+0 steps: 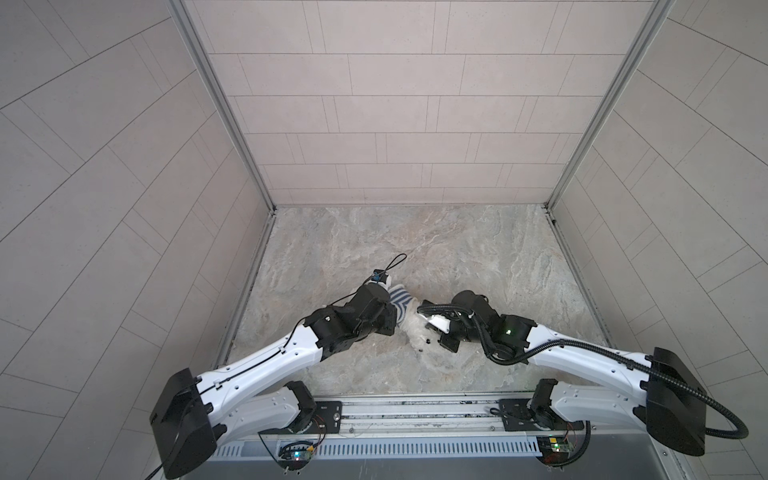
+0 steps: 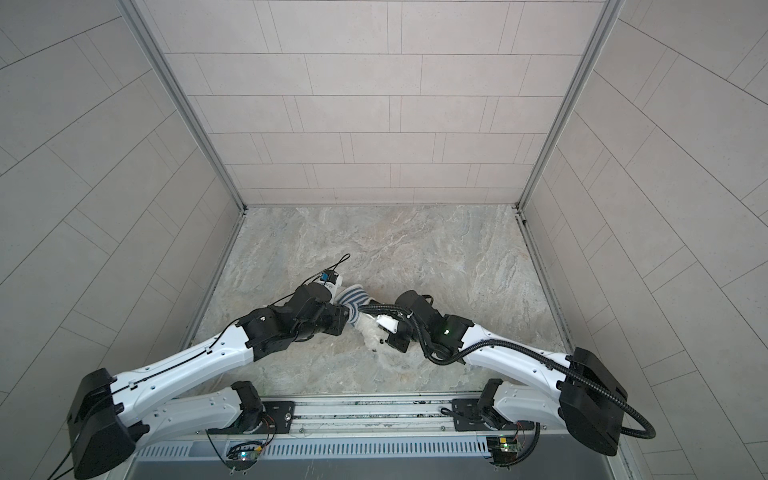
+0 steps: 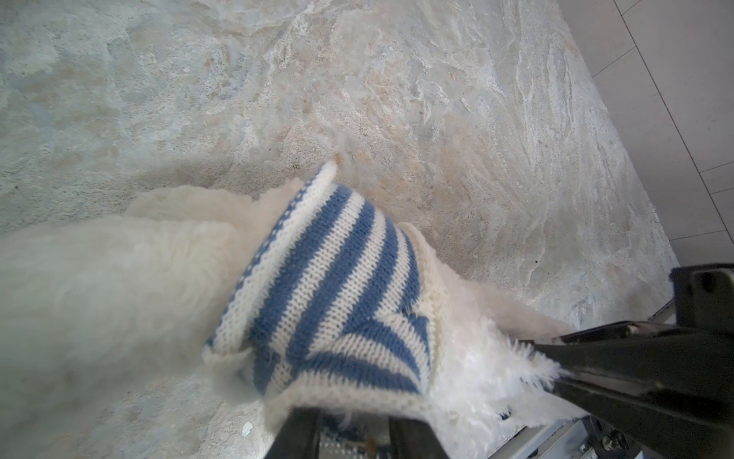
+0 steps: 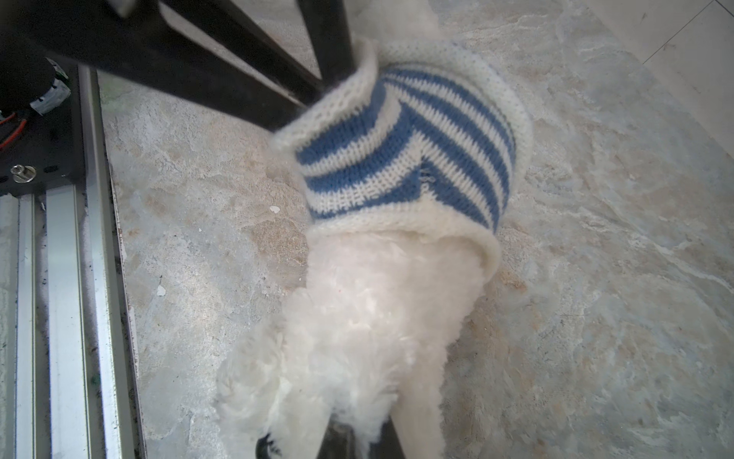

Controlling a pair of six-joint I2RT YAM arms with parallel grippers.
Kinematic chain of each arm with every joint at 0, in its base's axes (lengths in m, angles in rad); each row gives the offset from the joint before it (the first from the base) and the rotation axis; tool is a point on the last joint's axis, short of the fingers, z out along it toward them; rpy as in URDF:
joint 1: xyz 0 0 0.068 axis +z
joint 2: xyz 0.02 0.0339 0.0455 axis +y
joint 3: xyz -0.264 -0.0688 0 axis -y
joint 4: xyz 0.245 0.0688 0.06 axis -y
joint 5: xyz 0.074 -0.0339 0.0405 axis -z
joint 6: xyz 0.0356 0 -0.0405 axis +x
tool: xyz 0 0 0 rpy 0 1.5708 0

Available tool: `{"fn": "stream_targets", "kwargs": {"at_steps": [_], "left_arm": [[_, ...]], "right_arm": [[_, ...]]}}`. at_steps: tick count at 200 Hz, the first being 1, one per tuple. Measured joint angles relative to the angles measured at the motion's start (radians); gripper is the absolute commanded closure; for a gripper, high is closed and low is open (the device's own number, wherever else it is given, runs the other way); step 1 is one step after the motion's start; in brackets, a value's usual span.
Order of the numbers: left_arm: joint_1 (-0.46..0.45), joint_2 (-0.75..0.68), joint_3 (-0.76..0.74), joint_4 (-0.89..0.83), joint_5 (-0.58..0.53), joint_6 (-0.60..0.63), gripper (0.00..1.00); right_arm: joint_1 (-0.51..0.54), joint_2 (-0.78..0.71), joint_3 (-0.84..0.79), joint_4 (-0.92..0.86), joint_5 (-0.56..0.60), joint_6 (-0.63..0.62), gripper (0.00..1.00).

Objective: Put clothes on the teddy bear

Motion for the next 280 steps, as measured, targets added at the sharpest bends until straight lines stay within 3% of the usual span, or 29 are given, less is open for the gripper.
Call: {"fn": "stream_targets", "kwargs": {"at_steps": [69,128,142,165,196,234,280], "left_arm": [[0.0,0.118,0.001,0.071,-0.043,-0.062,0.69],[0.002,0.204,0.002,0.182,-0.016,-0.096,0.8],[0.011,0.218,-0.008,0.227,0.007,-0.11,0.77],[0.039,0.223,-0.052,0.309,0.061,-0.143,0.62],[0.095,0.222,-0.114,0.416,0.146,-0.213,0.61],[0.121,0.24,-0.137,0.509,0.214,-0.279,0.69],[0.13,0.259,-0.161,0.594,0.249,-0.342,0.97]], "right_arm": [[0.0,0.0,-0.017,0.014,0.0,0.007,1.0],[0.0,0.003,-0.047,0.051,0.003,0.016,1.0],[0.0,0.003,-0.066,0.062,0.007,0.018,1.0],[0.0,0.003,-0.092,0.085,0.014,0.018,1.0],[0.0,0.003,-0.113,0.124,0.023,0.021,1.0],[0.0,0.003,-0.132,0.158,0.026,0.023,1.0],[0.0,-0.008,-0.153,0.18,0.032,0.025,1.0]]}}
